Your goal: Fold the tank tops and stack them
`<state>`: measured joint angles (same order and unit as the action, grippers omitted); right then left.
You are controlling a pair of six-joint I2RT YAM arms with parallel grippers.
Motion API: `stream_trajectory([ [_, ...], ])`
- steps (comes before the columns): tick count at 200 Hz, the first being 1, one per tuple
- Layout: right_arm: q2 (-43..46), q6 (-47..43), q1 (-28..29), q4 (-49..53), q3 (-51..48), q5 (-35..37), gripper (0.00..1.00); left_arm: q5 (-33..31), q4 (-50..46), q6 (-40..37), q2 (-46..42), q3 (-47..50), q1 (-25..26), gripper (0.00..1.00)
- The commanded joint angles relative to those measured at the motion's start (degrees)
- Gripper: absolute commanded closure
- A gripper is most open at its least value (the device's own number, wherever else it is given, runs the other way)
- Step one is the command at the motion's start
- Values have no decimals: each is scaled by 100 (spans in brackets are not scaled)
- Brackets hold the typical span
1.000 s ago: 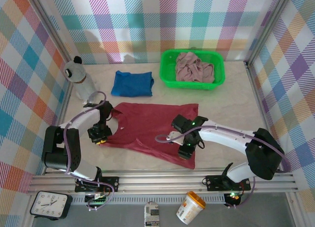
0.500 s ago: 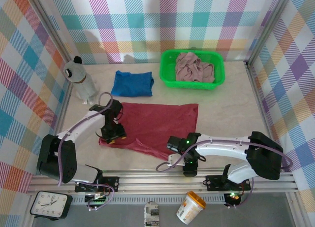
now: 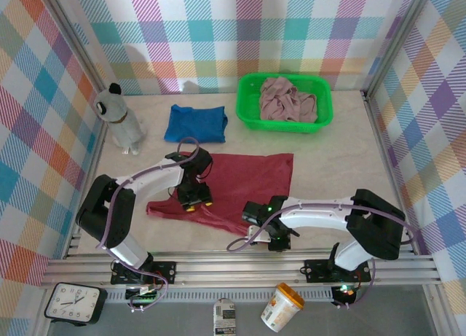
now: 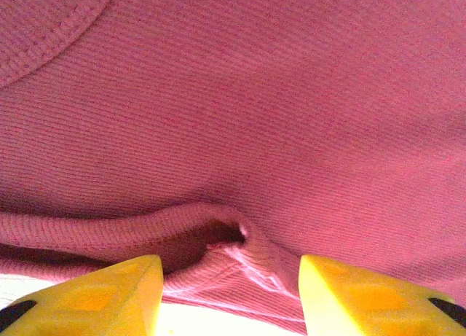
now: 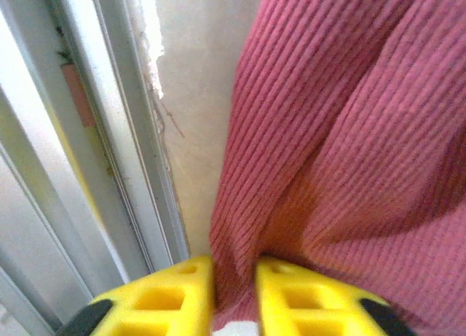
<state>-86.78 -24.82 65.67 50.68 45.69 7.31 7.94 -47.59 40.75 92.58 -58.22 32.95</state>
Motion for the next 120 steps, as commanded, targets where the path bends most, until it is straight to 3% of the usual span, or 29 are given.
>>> stream_trajectory([
  [1, 178, -28, 16, 166, -88, 99, 87, -144, 20, 206, 164, -225, 159, 47],
  [68, 495, -59, 16, 196, -186, 305, 90, -464, -133, 407, 513, -278, 413, 51],
  [120, 657, -25, 12, 319, -202, 526, 90, -536, -215, 448, 548, -329, 489, 83],
])
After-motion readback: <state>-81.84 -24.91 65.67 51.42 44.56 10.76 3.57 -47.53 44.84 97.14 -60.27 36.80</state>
